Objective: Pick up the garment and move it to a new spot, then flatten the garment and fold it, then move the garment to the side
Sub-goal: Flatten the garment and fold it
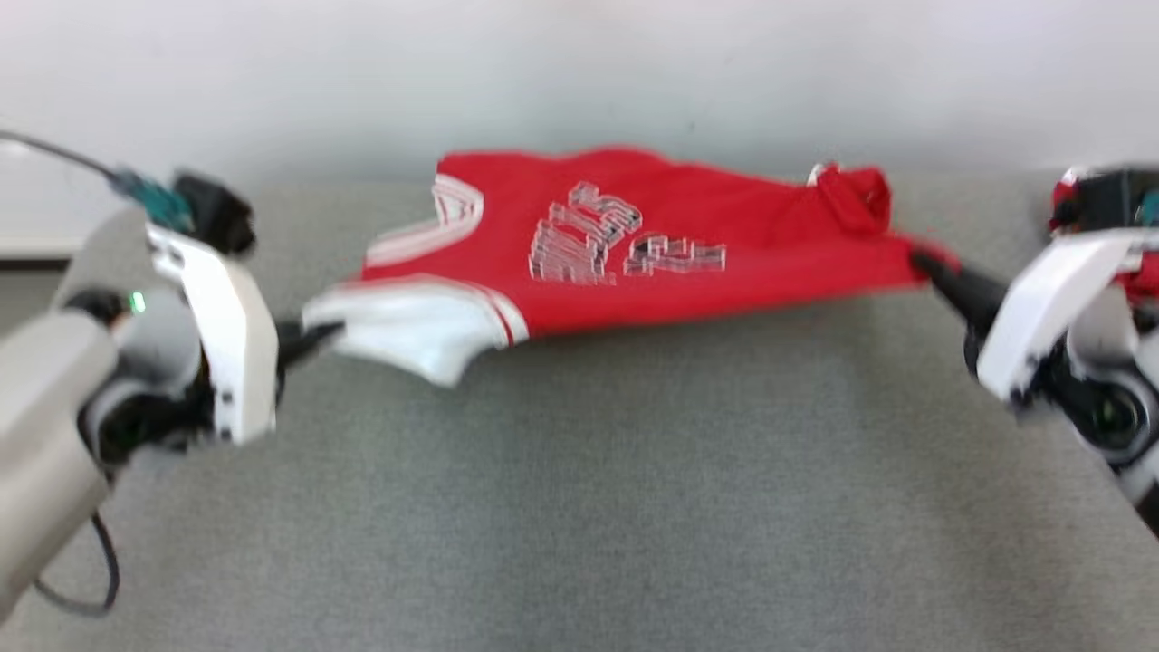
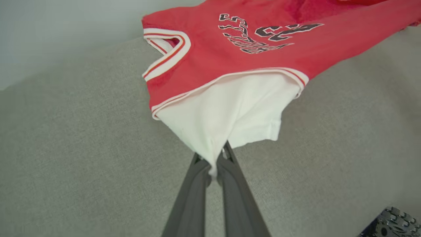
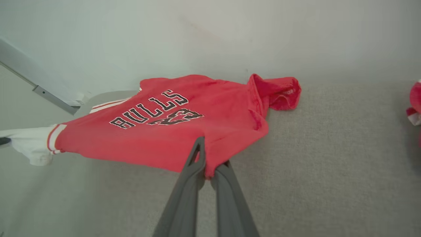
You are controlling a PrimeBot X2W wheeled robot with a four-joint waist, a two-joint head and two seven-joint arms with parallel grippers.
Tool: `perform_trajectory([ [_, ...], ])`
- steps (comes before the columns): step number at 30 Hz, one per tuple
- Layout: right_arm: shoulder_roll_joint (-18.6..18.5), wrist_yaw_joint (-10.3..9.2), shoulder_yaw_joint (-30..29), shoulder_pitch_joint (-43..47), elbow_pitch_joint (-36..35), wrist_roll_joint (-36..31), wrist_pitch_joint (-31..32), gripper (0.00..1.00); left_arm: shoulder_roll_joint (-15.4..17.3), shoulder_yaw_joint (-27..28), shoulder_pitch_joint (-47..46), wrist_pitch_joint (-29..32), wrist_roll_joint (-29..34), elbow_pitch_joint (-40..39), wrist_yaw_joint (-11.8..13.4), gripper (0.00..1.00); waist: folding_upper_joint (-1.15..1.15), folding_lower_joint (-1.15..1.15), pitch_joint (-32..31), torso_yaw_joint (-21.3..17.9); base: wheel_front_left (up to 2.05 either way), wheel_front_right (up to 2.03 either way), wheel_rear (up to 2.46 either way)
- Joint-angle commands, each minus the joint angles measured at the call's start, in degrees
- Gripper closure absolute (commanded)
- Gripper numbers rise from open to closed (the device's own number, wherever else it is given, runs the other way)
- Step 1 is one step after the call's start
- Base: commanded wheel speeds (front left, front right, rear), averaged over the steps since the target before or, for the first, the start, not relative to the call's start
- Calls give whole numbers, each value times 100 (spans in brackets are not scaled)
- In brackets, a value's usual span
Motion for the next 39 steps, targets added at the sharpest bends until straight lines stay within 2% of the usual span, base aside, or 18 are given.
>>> perform_trajectory([
  [1,-168,-12,112,265,-129,98,132,100,161,-95,216,177,-199,-253,11,100,0,2,-405,-61,0,0,0],
  [8,-903,-13,492,1019,-757,411,843,100,854,-433,947,1078,-730,-1481,54,100,0,2,-874,-101,0,0,0],
  [12,-1330,-13,642,1440,-1108,576,1295,100,1182,-522,1348,1540,-1098,-2168,216,100,0,2,-1031,-118,0,0,0],
  [15,-1635,-13,622,1773,-1479,703,1369,100,1400,-567,1599,1830,-1270,-2687,355,100,0,2,-1073,-112,0,0,0],
  [26,-2839,-13,875,2891,-2756,1331,2343,100,1991,-630,2297,2424,-1871,-4105,775,100,0,2,-1125,-242,0,0,0],
  [32,-2982,-13,903,2939,-2971,1337,2455,100,2052,-600,2285,2458,-1944,-4135,847,100,0,2,-1065,-323,0,0,0],
  [39,-2660,-13,792,2522,-2682,1244,2620,100,1815,-387,1953,2608,-2211,-3649,769,100,0,2,-832,-388,0,0,0],
])
